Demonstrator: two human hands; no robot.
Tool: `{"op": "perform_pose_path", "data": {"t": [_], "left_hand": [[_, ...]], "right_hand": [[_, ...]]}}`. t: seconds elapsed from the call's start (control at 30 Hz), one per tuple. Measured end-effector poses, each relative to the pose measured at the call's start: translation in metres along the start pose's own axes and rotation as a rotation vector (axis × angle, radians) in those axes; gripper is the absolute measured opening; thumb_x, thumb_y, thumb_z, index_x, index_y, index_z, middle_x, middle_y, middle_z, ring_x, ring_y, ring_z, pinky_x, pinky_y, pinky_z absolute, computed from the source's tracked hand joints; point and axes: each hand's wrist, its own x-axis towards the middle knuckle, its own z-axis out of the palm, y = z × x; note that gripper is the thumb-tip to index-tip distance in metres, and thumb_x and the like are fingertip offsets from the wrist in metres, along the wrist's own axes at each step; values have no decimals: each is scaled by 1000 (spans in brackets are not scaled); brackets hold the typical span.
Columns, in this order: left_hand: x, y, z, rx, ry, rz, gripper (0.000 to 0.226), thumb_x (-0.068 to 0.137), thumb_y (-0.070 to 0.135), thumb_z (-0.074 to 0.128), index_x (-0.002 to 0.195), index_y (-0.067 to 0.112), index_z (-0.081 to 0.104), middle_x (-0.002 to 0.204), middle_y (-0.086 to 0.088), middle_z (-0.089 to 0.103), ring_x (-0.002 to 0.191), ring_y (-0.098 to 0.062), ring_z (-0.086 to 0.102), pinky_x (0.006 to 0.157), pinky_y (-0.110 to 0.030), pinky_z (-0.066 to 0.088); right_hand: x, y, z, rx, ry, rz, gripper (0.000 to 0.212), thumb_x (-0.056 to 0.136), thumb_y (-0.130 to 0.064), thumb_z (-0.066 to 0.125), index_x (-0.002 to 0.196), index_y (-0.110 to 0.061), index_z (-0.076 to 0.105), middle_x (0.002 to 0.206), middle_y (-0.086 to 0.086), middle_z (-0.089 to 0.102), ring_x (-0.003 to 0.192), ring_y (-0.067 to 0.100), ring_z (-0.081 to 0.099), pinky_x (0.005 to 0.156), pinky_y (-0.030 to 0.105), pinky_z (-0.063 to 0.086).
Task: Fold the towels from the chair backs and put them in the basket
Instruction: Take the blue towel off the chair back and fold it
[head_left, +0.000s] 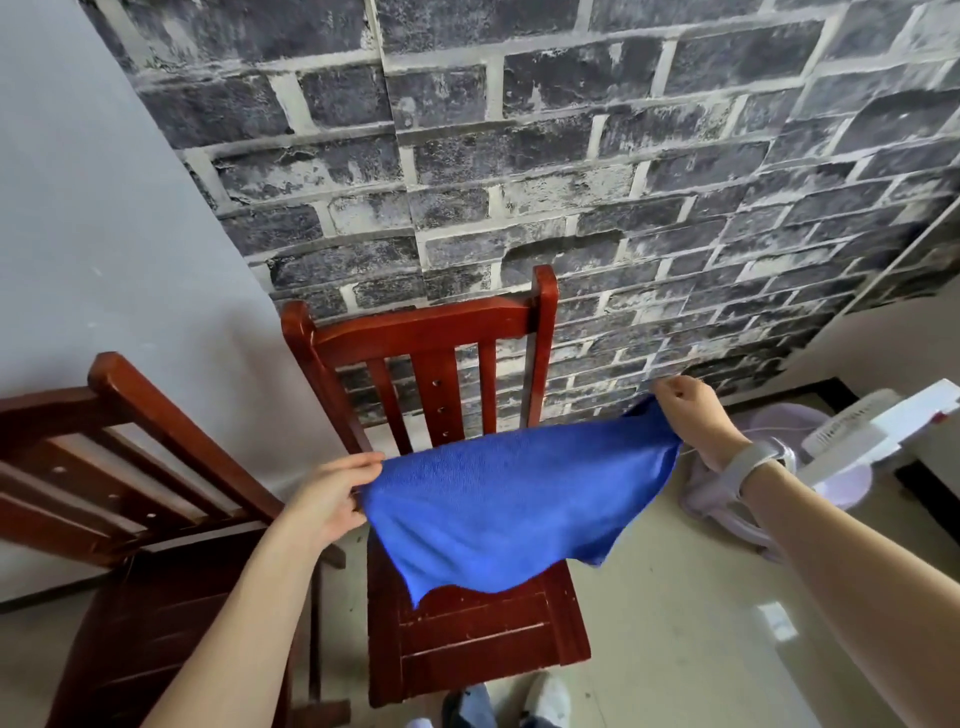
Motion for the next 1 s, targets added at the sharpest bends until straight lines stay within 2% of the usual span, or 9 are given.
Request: {"op": "perform_pose_path", "data": {"t": [0.1, 0.17, 0.33, 0.43, 0.53, 0.67, 0.73, 0.9, 1.0], "left_hand": [[-2, -9, -3, -50, 43, 25, 22, 85, -6, 53, 102, 6, 60, 87, -8, 63, 79, -17, 59, 65, -26, 44], [-3, -13, -7, -26, 75, 62, 22, 83, -7, 55, 100, 5, 62, 89, -9, 64, 83, -19, 60, 69, -27, 45], [-10, -26, -11, 142, 119, 117, 31, 82, -10, 55, 109, 4, 62, 86, -6, 60, 86, -18, 58, 88, -33, 42], [-18, -37, -10, 290, 141, 180, 33, 82, -11, 55, 110, 4, 63, 100, -9, 64, 94, -19, 58, 78, -27, 46], [-25, -47, -11, 447, 186, 317, 26, 81, -12, 54, 98, 3, 67, 98, -13, 67, 90, -19, 60, 73, -22, 46], [-30, -57, -12, 640, 250, 441, 27, 77, -12, 58, 97, 3, 69, 90, -9, 66, 79, -9, 58, 61, -4, 43], [-31, -61, -14, 793, 308, 489, 29, 75, -8, 62, 99, 7, 70, 87, -2, 61, 80, -12, 57, 62, -9, 39], [-28, -67, -21, 1065, 417, 547, 25, 79, -4, 61, 101, 2, 70, 89, -5, 49, 82, -16, 49, 75, -19, 32], [-32, -75, -27, 1096, 416, 544, 16, 78, -1, 65, 93, -1, 71, 89, -3, 48, 78, -15, 50, 75, -22, 34]], "right_hand": [[-7, 8, 4, 179, -109, 22, 40, 87, -1, 38, 125, -7, 49, 111, 13, 53, 99, 24, 49, 83, 35, 41], [-9, 15, 6, 172, -117, -9, 50, 82, 9, 31, 126, -6, 50, 112, 18, 56, 95, 23, 48, 76, 30, 40], [-7, 32, 7, -98, -74, -102, 41, 87, 4, 32, 119, -9, 55, 115, 17, 60, 106, 31, 53, 86, 28, 38], [-4, 38, 10, -151, -108, -95, 25, 91, -7, 41, 108, -13, 57, 102, 15, 63, 84, 26, 53, 73, 25, 35], [-3, 39, 16, -111, -82, -98, 14, 90, -11, 49, 98, -9, 61, 96, 17, 65, 86, 29, 56, 75, 31, 41], [-10, 36, 23, 152, -218, -117, 13, 89, -9, 55, 96, -3, 64, 86, 7, 60, 77, 17, 52, 58, 8, 41], [-12, 34, 22, 182, -352, -111, 19, 86, -5, 58, 104, -3, 64, 91, 5, 60, 80, 14, 53, 57, 7, 43], [-25, 28, 19, -215, -546, -318, 26, 75, -10, 71, 99, -4, 66, 95, 15, 62, 86, 29, 58, 74, 24, 40], [-36, 35, 22, -504, -614, -392, 49, 76, -12, 68, 123, -11, 55, 112, 13, 44, 102, 32, 51, 90, 25, 37]]}}
